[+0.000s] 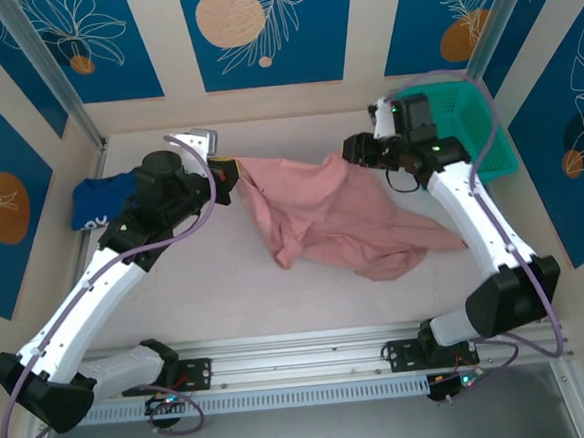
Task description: Fold the inside-out t-shirt
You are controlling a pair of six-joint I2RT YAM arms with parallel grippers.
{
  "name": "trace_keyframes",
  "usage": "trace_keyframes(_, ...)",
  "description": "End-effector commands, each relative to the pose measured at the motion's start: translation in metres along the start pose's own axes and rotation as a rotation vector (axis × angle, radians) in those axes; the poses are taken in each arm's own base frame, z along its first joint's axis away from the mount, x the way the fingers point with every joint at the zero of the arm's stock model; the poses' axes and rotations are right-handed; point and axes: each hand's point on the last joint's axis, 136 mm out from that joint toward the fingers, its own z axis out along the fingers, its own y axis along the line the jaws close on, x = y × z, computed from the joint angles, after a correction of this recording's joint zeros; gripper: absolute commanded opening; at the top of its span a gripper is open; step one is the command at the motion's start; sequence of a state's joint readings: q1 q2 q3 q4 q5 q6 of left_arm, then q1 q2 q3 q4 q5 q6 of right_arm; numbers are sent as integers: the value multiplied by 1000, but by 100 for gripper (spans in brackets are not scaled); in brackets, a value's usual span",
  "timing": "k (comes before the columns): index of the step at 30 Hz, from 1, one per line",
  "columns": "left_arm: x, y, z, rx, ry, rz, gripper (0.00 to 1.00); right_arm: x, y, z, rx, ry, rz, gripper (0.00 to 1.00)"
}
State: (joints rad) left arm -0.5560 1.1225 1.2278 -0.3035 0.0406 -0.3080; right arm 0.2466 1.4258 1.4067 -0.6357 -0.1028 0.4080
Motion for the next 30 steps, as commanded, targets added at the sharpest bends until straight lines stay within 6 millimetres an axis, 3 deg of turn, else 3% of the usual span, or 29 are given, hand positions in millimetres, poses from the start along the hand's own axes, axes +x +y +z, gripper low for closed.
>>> trace_keyframes(1, 2, 6, 2, -23, 4, -27, 0, 53, 7, 13, -12, 97, -85, 46)
trace_keyframes(6, 22, 10, 6, -21, 47, -47, 0, 133, 34, 40, -141, 154, -202, 56)
trace_keyframes(11, 30, 11, 5, -20, 67, -54, 0, 181, 79, 62, -334, 183, -202, 59)
trace_keyframes(15, 30, 11, 5, -22, 64, -54, 0, 207, 117, 79, -423, 207, -188, 63)
trace_keyframes(20, 29, 11, 5, -20, 61, -57, 0, 224, 135, 108, -388, 227, -182, 67)
trace_keyframes(24, 29, 11, 3, -25, 60, -54, 0, 219, 129, 134, -275, 192, -188, 65)
trace_keyframes(26, 28, 12, 1, -29, 57, -50, 0, 208, 123, 140, -242, 156, -181, 57)
trace_keyframes(30, 26, 20, -3, -78, 46, -41, 0, 188, 111, 131, -191, 93, -204, 26)
